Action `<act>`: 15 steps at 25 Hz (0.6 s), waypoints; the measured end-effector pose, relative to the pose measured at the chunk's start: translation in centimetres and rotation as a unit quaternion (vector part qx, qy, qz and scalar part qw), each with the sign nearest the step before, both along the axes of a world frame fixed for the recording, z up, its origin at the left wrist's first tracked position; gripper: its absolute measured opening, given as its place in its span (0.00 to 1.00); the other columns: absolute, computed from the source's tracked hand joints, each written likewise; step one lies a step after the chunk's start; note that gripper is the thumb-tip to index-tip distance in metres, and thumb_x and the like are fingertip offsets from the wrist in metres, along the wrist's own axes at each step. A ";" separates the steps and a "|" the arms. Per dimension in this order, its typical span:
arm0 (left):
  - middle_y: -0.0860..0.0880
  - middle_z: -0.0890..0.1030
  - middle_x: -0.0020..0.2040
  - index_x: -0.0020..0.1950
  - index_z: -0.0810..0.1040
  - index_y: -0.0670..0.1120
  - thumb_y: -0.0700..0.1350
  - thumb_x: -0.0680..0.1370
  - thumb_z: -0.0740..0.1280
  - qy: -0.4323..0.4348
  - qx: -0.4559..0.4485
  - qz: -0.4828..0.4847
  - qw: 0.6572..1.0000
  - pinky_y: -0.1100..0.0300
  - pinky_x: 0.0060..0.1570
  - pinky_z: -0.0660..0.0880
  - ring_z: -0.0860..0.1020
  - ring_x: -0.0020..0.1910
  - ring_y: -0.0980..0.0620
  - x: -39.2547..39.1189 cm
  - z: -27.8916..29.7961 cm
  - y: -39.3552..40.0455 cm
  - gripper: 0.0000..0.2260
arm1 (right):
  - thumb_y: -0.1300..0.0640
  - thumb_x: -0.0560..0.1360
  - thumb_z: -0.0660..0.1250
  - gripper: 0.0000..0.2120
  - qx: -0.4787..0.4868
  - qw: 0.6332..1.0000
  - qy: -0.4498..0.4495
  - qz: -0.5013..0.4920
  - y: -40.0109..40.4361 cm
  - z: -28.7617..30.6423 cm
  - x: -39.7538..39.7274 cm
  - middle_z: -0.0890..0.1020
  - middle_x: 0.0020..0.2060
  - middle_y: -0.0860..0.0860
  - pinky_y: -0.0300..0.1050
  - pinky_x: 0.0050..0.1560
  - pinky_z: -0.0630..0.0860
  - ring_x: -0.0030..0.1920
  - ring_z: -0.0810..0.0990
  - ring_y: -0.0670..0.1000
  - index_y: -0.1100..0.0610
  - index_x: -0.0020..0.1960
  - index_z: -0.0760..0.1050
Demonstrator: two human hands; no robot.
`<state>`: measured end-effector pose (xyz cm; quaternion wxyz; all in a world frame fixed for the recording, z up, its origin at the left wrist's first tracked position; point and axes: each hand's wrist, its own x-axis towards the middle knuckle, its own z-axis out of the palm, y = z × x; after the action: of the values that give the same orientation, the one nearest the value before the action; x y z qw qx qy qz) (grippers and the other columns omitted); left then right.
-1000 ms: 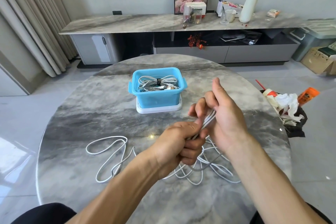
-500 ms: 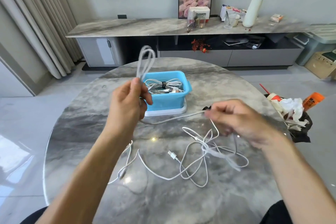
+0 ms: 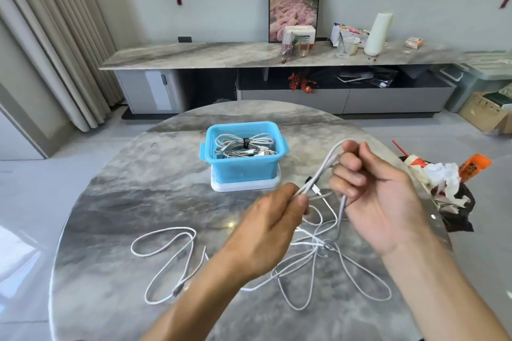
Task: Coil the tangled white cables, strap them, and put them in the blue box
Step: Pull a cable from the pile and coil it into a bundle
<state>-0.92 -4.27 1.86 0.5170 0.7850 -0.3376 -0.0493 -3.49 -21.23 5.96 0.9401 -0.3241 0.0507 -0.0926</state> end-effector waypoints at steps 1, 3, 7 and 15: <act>0.58 0.73 0.32 0.41 0.71 0.46 0.53 0.82 0.55 -0.003 -0.012 0.032 0.999 0.58 0.37 0.67 0.70 0.33 0.58 -0.1 -0.4 -0.3 0.16 | 0.57 0.82 0.55 0.14 0.035 0.999 -0.006 0.000 0.8 -0.3 0.2 0.72 0.30 0.48 0.35 0.25 0.67 0.26 0.66 0.43 0.60 0.45 0.76; 0.59 0.73 0.30 0.41 0.75 0.48 0.52 0.83 0.56 0.038 -0.062 0.077 0.994 0.62 0.36 0.66 0.69 0.31 0.59 -0.2 -0.8 -0.9 0.15 | 0.57 0.82 0.55 0.13 0.083 0.996 -0.025 0.006 2.2 -0.5 0.4 0.73 0.31 0.49 0.36 0.30 0.71 0.28 0.69 0.44 0.59 0.46 0.76; 0.53 0.71 0.30 0.38 0.74 0.52 0.51 0.82 0.58 0.195 -0.182 0.043 0.963 0.65 0.31 0.65 0.66 0.28 0.59 -0.9 -0.7 -1.9 0.13 | 0.58 0.82 0.55 0.13 0.105 0.994 -0.043 -0.004 3.2 -0.9 0.3 0.74 0.33 0.49 0.38 0.35 0.74 0.32 0.72 0.46 0.59 0.47 0.76; 0.53 0.68 0.30 0.43 0.75 0.45 0.50 0.84 0.57 0.202 -0.109 -0.009 0.973 0.68 0.31 0.64 0.65 0.30 0.57 -0.7 0.4 -0.7 0.15 | 0.64 0.79 0.62 0.09 -0.378 0.921 0.014 -0.097 -0.9 -0.2 -0.4 0.83 0.35 0.54 0.45 0.41 0.81 0.36 0.81 0.52 0.61 0.47 0.81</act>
<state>-1.63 -5.00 2.28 0.6562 0.6949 -0.2367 -0.1747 -3.89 -22.12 5.76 0.7332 -0.6502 0.0558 -0.1913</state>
